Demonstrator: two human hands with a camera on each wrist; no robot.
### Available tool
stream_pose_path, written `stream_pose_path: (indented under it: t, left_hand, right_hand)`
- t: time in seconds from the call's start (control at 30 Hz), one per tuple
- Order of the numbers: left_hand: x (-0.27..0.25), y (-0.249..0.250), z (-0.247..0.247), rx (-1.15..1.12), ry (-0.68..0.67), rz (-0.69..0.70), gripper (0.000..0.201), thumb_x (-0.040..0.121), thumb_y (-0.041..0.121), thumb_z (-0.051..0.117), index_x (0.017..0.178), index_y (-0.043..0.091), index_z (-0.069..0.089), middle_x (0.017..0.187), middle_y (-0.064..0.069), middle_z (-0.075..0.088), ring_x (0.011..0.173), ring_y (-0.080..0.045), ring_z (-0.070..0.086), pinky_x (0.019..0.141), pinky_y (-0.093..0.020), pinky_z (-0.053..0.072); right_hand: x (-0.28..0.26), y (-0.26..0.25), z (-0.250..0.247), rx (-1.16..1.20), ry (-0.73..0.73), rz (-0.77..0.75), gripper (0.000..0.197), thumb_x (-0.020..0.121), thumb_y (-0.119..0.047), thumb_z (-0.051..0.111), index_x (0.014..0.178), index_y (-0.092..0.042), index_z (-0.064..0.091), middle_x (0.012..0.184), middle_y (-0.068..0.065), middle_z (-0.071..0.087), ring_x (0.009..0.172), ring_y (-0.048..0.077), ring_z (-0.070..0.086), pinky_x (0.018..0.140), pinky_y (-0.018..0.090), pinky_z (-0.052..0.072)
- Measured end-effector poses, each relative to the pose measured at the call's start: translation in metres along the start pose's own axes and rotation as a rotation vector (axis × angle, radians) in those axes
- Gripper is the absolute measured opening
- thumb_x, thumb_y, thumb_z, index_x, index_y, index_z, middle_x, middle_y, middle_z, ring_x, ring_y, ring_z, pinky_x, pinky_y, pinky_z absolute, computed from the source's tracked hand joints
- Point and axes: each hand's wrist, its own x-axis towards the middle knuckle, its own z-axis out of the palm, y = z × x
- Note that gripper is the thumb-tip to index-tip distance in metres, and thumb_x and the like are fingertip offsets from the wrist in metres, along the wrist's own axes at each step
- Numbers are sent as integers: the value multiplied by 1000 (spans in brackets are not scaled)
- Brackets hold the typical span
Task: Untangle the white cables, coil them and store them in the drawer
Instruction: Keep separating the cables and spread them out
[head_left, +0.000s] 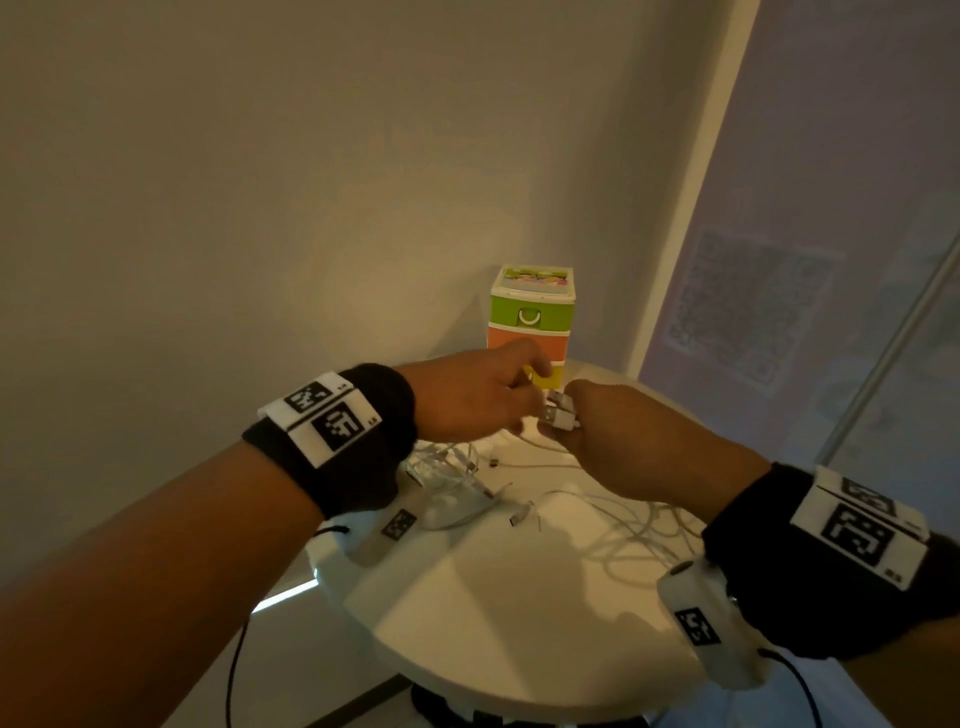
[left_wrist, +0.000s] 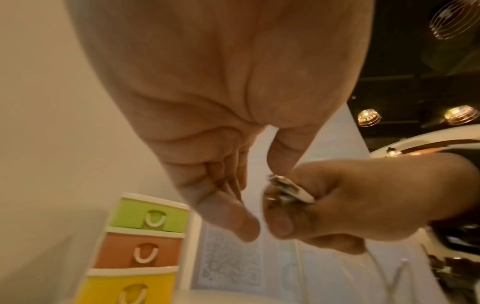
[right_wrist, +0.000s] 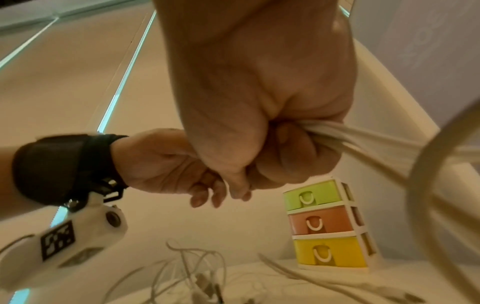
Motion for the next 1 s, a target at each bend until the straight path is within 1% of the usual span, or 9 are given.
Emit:
stream_pose_path:
  t: [0.13, 0.23, 0.43, 0.57, 0.63, 0.73, 0.87, 0.9, 1.0]
  left_hand:
    - [-10, -24, -17, 429, -53, -83, 21, 94, 23, 49, 108, 27, 64, 105, 9, 62, 82, -4, 53, 79, -26, 42]
    - [-14, -36, -2, 736, -147, -191, 22, 86, 37, 61, 107, 35, 67, 102, 11, 54, 87, -10, 50, 78, -27, 45]
    - [-11, -49, 20, 836, -86, -127, 26, 90, 40, 60, 111, 26, 67, 115, 1, 52, 102, -21, 55, 74, -30, 43]
    - [-12, -48, 9, 580, -30, -87, 23, 96, 36, 49, 107, 25, 67, 110, 1, 59, 97, -20, 57, 85, -35, 48]
    - [-14, -44, 1, 389, 85, -69, 20, 99, 32, 43, 102, 26, 62, 102, 5, 67, 82, -14, 59, 76, -30, 49]
    - [-18, -38, 1, 128, 309, -45, 15, 101, 32, 40, 95, 28, 54, 88, 10, 73, 63, -3, 58, 60, -21, 42]
    - [-14, -23, 13, -161, 416, 15, 14, 100, 29, 44, 96, 19, 52, 80, 0, 76, 67, -7, 67, 61, -22, 51]
    - [-13, -20, 17, -206, 416, 34, 13, 101, 28, 44, 98, 17, 52, 80, -3, 75, 70, -12, 69, 65, -25, 54]
    - [-8, -13, 28, -176, 391, 98, 12, 102, 26, 40, 101, 24, 52, 81, 0, 73, 71, -10, 68, 63, -24, 53]
  right_hand:
    - [-3, 11, -5, 40, 47, 130, 32, 96, -47, 43, 93, -17, 52, 85, 3, 61, 71, 18, 54, 64, 32, 43]
    - [-5, 11, -3, 26, 32, 160, 31, 95, -49, 42, 97, -19, 50, 84, 0, 56, 71, 18, 52, 64, 32, 41]
    - [-11, 14, 3, -51, 24, 162, 24, 96, -42, 45, 97, -18, 48, 86, 4, 62, 70, 21, 54, 62, 33, 44]
    - [-12, 11, -8, -69, 125, 177, 17, 93, -27, 49, 77, -20, 47, 77, 1, 60, 65, 20, 51, 61, 31, 45]
    - [-9, 10, -11, -151, 107, 144, 30, 92, -23, 46, 64, -24, 40, 69, -2, 56, 56, 14, 47, 56, 29, 40]
    - [-10, 4, -17, -23, 136, 142, 39, 95, -38, 47, 59, -24, 42, 63, -3, 56, 56, 13, 51, 53, 28, 38]
    - [-5, -10, -21, 379, 233, 128, 35, 90, -54, 48, 64, -32, 53, 57, -14, 58, 55, 2, 54, 51, 15, 38]
    - [-1, -11, -20, 460, 247, 93, 29, 90, -55, 48, 74, -33, 60, 68, -16, 65, 65, 1, 59, 60, 17, 45]
    - [8, -15, -14, 629, 236, 24, 32, 91, -49, 52, 94, -22, 68, 91, 0, 73, 88, 20, 67, 84, 46, 53]
